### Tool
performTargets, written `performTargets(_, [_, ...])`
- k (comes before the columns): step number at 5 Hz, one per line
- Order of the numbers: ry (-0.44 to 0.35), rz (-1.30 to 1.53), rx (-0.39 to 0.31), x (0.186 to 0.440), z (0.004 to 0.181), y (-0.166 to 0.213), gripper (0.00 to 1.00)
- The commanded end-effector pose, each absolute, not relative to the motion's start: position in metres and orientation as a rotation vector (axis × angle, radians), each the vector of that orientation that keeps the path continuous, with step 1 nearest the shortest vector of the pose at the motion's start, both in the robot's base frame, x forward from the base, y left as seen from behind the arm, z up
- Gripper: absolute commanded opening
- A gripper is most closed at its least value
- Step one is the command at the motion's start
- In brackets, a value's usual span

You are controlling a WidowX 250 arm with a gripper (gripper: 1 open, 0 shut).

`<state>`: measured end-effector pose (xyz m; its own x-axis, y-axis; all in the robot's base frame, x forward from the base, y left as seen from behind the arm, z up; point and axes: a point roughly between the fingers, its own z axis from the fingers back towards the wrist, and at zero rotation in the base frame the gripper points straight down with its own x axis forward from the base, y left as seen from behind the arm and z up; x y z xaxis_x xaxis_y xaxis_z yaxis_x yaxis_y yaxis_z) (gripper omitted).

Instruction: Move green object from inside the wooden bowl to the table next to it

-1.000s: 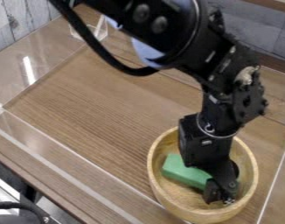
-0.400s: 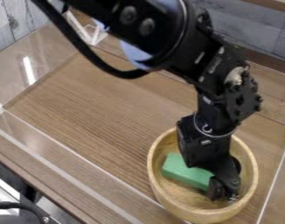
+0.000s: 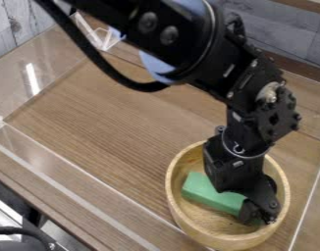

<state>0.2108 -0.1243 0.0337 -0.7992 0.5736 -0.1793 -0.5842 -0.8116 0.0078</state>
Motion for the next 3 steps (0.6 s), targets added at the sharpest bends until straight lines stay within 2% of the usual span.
performTargets(1, [0.062,2.477,-0.063,0.182,-0.001,-0.127,1.0])
performTargets(2, [0.072,2.433,-0.037,0.178,-0.007,-0.12,1.0])
performTargets(3, [0.079,2.449,-0.018,0.174,-0.001,-0.114,1.0])
